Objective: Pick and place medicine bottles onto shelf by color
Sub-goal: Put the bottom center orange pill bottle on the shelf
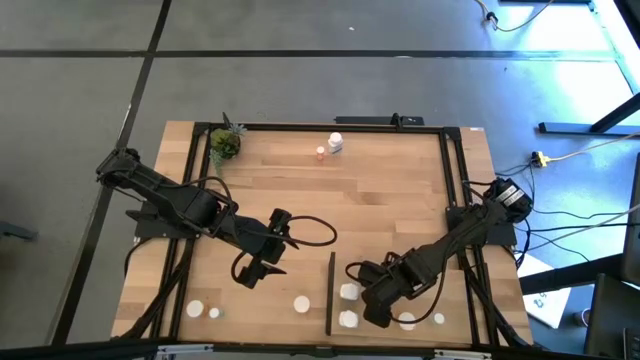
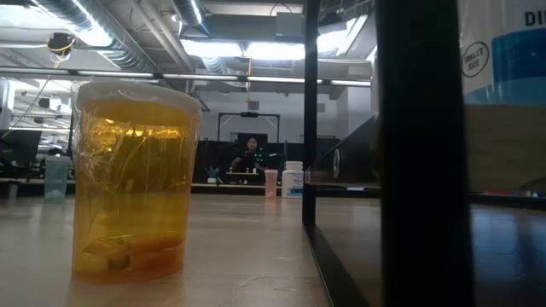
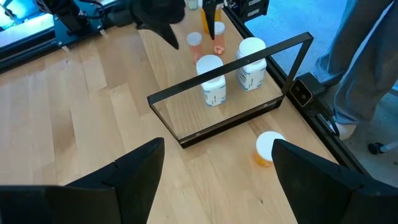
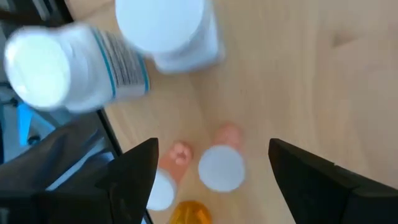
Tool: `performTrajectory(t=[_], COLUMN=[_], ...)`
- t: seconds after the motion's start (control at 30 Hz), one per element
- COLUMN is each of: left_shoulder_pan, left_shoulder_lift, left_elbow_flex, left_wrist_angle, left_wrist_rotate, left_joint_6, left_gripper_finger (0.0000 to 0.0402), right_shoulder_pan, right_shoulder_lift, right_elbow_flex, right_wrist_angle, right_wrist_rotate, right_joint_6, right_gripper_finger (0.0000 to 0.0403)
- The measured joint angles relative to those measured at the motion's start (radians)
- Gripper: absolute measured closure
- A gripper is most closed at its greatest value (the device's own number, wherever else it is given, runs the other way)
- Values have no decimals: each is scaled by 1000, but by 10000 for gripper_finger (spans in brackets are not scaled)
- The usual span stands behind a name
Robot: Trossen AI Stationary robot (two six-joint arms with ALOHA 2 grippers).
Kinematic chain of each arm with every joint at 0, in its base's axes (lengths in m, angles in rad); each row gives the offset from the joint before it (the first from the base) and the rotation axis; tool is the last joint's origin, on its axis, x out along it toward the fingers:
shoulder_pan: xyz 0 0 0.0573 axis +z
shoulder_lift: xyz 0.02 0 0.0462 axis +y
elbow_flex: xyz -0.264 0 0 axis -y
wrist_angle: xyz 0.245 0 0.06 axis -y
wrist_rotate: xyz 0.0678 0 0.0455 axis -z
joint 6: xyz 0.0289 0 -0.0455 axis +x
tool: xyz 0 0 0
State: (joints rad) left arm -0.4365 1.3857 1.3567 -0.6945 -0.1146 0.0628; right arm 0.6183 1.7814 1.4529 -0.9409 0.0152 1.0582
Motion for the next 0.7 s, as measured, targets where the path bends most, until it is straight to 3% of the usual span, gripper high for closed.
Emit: performTrajectory(t=[0.7], left_shoulder_pan=[0], left_shoulder_lift=[0], left_elbow_flex=[0], left_wrist_angle=[0], left_wrist_rotate=[0], left_joint_6=[0], left_gripper_finger=[109], right_shoulder_pan=[-48], right_shoulder_lift=[-1], right_elbow_flex=[348], right_wrist_angle=[-442], right_wrist_rotate=[357], right_joint_6=[-207], right_gripper_finger=[97])
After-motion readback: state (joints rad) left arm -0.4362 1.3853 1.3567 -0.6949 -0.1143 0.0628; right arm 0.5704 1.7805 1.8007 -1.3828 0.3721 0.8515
